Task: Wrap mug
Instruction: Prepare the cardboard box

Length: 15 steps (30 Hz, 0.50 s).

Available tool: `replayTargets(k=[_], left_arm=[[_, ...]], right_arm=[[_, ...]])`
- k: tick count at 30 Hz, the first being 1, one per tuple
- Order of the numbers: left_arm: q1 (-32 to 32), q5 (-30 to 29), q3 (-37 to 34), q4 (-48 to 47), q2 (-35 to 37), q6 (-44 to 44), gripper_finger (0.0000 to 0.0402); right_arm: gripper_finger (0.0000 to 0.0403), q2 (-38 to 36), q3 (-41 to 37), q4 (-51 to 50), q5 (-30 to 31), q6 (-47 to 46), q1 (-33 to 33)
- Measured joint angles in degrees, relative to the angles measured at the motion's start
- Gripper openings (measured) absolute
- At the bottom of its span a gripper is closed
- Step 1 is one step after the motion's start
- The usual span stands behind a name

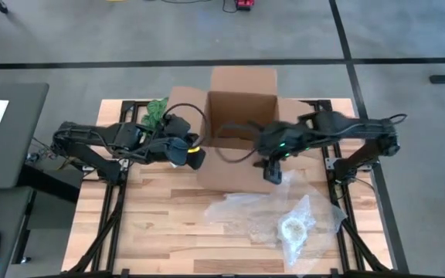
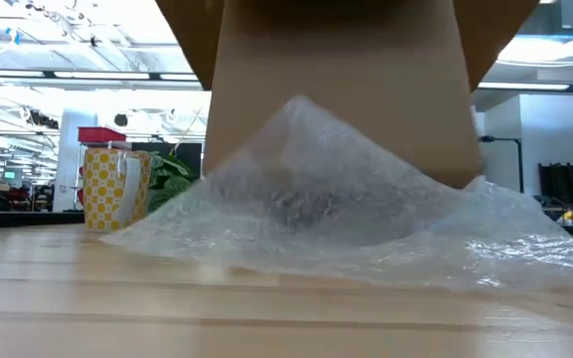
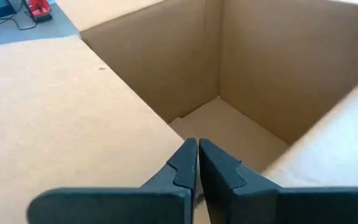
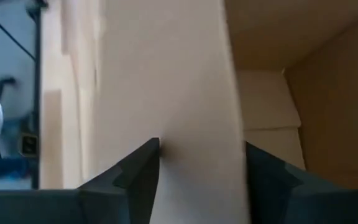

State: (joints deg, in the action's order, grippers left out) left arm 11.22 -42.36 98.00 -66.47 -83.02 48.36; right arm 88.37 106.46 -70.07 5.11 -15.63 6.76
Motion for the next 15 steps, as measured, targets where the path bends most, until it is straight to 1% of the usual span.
replayTargets(k=[5, 13, 15], left_arm=[[0.00, -1.50, 0.00, -1.68, 0.70, 0.98, 0.0000], [0.00, -1.52, 0.00, -2.43, 0.54, 2.35, 0.0000], [0.00, -1.66, 0.00, -3.42, 0.60, 3.60, 0.0000]], right_arm=[[0.0183, -3.14, 0.18, -0.23, 0.80, -1.04, -0.02], [0.0187, -0.76, 0.09, -1.57, 1.11, 0.57, 1.18], [0.0185, -1.22, 0.09, -2.04, 3.46, -1.91, 1.09]])
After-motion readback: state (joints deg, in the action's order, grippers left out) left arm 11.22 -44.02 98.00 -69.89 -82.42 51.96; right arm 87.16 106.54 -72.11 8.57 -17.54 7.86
